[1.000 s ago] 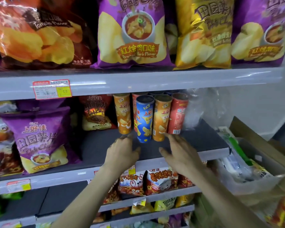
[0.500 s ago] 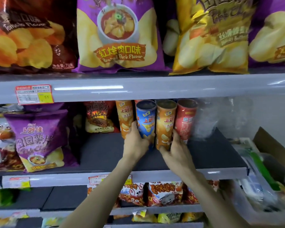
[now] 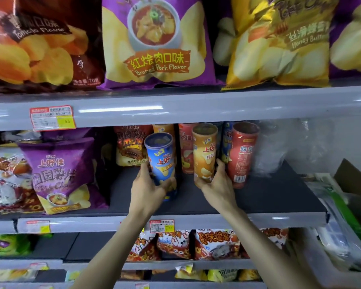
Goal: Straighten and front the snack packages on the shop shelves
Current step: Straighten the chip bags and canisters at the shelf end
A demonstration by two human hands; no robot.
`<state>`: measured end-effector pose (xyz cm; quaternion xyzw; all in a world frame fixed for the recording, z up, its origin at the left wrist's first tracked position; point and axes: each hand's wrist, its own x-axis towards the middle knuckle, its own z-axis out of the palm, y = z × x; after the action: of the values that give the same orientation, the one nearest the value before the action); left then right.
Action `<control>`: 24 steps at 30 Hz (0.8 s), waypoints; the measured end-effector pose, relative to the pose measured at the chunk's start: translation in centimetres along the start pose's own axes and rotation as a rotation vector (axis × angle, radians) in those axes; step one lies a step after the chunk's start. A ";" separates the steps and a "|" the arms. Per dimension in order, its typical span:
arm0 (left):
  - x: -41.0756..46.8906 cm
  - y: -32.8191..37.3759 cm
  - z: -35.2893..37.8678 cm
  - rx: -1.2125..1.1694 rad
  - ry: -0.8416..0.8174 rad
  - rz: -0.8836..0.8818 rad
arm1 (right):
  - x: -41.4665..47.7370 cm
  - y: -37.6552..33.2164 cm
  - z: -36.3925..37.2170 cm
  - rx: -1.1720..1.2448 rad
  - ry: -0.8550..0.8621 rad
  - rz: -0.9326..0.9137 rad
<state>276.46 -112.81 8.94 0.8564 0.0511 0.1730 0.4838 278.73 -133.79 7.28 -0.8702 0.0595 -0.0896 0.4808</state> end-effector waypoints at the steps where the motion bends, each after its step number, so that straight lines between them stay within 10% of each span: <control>1: -0.1 -0.4 -0.6 0.001 0.016 -0.003 | 0.2 -0.1 0.2 0.010 0.011 -0.002; 24: -1.5 -5.4 -5.6 0.000 0.143 0.009 | -2.4 -3.6 5.3 -0.116 -0.051 -0.210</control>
<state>273.57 -105.81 6.68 0.8419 0.0816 0.2361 0.4783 277.59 -127.06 7.29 -0.9000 -0.0395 -0.1137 0.4190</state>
